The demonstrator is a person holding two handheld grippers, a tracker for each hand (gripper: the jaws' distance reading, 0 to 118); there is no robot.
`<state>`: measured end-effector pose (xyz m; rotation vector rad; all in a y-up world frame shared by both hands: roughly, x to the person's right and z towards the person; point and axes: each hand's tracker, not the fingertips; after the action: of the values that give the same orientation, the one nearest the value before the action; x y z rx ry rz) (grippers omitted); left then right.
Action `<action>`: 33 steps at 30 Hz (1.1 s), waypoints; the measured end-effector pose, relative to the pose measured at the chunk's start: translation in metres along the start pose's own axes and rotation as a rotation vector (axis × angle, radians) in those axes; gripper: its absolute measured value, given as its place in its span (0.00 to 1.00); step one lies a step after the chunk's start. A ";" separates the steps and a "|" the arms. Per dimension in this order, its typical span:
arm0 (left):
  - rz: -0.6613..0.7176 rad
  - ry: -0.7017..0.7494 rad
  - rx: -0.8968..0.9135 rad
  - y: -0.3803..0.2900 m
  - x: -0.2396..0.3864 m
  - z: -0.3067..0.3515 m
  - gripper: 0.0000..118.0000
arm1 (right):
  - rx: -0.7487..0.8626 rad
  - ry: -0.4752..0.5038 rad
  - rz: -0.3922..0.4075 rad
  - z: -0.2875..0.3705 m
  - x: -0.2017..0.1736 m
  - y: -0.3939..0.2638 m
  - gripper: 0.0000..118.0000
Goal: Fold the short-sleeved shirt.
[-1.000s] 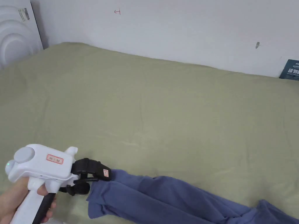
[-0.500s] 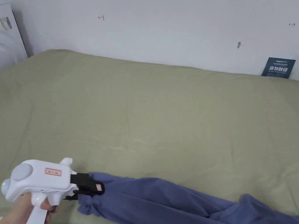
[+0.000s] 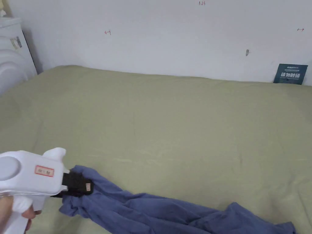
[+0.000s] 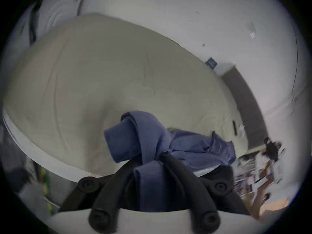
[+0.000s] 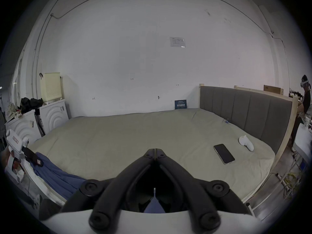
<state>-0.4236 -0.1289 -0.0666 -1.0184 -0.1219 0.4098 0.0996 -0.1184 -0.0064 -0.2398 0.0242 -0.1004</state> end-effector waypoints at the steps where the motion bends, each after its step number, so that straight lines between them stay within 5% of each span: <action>1: -0.073 0.031 -0.005 0.002 0.023 -0.003 0.06 | 0.001 -0.004 -0.003 0.002 0.002 -0.001 0.00; 13: -0.374 0.061 -0.224 -0.027 0.192 -0.143 0.06 | 0.066 -0.115 0.069 0.018 0.019 0.007 0.00; 14: -0.383 0.051 -0.242 -0.031 0.198 -0.157 0.17 | 0.067 -0.115 0.074 0.018 0.018 0.009 0.00; 16: -0.409 0.011 -0.261 -0.044 0.211 -0.176 0.81 | 0.065 -0.115 0.087 0.016 0.016 0.012 0.00; 17: -0.384 -0.047 -0.254 -0.048 0.211 -0.184 0.97 | 0.064 -0.111 0.092 0.016 0.014 0.012 0.00; 21: -0.236 -0.137 -0.205 -0.041 0.194 -0.162 1.00 | 0.052 -0.083 0.091 0.013 0.008 0.012 0.00; 24: -0.179 -0.184 -0.091 -0.030 0.165 -0.117 0.88 | 0.040 -0.064 0.097 0.009 0.001 0.009 0.00; 25: -0.165 -0.196 -0.055 -0.027 0.152 -0.105 0.65 | 0.030 -0.048 0.091 0.007 -0.001 0.007 0.00; 26: -0.146 -0.179 -0.053 -0.023 0.141 -0.102 0.04 | 0.021 -0.035 0.089 0.004 -0.003 0.006 0.00; 33: -0.038 -0.261 -0.217 -0.031 0.118 -0.162 0.00 | -0.004 -0.004 0.085 -0.002 -0.013 0.001 0.00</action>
<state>-0.2600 -0.2270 -0.1359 -1.1710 -0.4271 0.5012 0.0865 -0.1168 -0.0088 -0.2428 0.0310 -0.0153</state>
